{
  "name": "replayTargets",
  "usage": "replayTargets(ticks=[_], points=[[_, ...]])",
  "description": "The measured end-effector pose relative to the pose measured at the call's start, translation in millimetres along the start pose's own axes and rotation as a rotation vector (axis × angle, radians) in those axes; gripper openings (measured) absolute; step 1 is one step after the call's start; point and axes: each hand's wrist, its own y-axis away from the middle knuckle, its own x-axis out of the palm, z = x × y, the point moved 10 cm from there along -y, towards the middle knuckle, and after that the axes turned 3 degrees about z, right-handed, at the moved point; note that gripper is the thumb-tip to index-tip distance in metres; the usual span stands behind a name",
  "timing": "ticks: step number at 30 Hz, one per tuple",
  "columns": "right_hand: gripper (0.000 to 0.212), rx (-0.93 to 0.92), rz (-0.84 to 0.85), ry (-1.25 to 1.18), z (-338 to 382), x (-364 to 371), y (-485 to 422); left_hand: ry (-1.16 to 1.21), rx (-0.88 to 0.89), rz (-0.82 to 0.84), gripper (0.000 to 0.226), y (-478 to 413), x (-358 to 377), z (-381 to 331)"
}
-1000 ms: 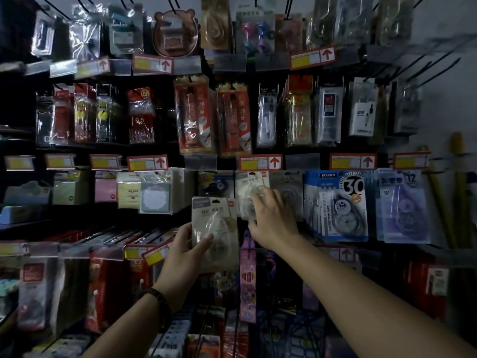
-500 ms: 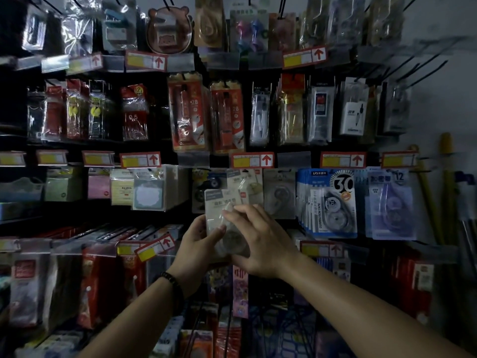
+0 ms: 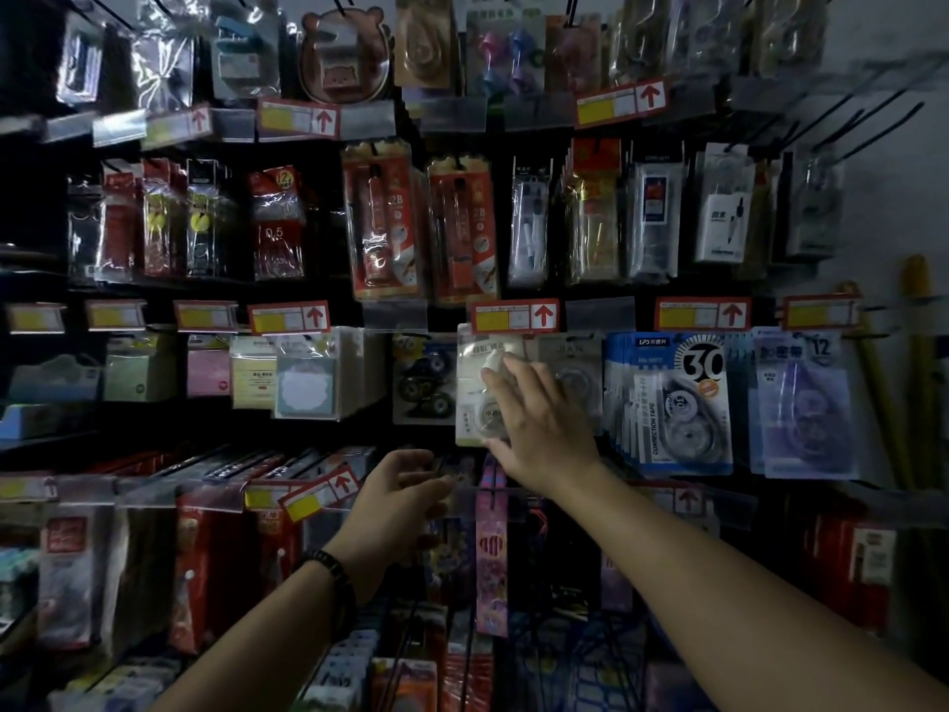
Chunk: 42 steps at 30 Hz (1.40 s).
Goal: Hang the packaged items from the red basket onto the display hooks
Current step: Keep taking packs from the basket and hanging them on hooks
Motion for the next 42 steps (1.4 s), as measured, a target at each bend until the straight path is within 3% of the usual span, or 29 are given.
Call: replayTargets(ticks=[11, 14, 20, 24, 31, 36, 42], points=[[0.083, 0.088, 0.245, 0.044, -6, 30, -20, -0.095, -0.020, 0.040, 0.028, 6, 2, 5], [0.069, 0.092, 0.247, 0.070, -5, 30, -22, -0.114, -0.058, 0.066, 0.026, 11, 3, 11], [0.063, 0.216, 0.288, -0.194, -1, 25, 1, -0.151, -0.085, 0.133, 0.020, 26, 4, 22], [0.047, 0.224, 0.275, -0.364, 12, 14, 35, -0.217, -0.114, 0.209, 0.015, 46, 5, 47], [0.031, 0.219, 0.331, -0.511, 45, 14, 151, -0.586, 0.015, 0.181, 0.011, 106, -13, 119], [0.024, 0.283, 0.469, -0.617, 78, 41, 277, -0.698, -0.104, 0.171, 0.013, 178, -24, 215], [0.025, 0.429, 0.747, -0.743, 123, 107, 436, -0.850, -0.264, 0.278, 0.017, 263, -21, 337]])
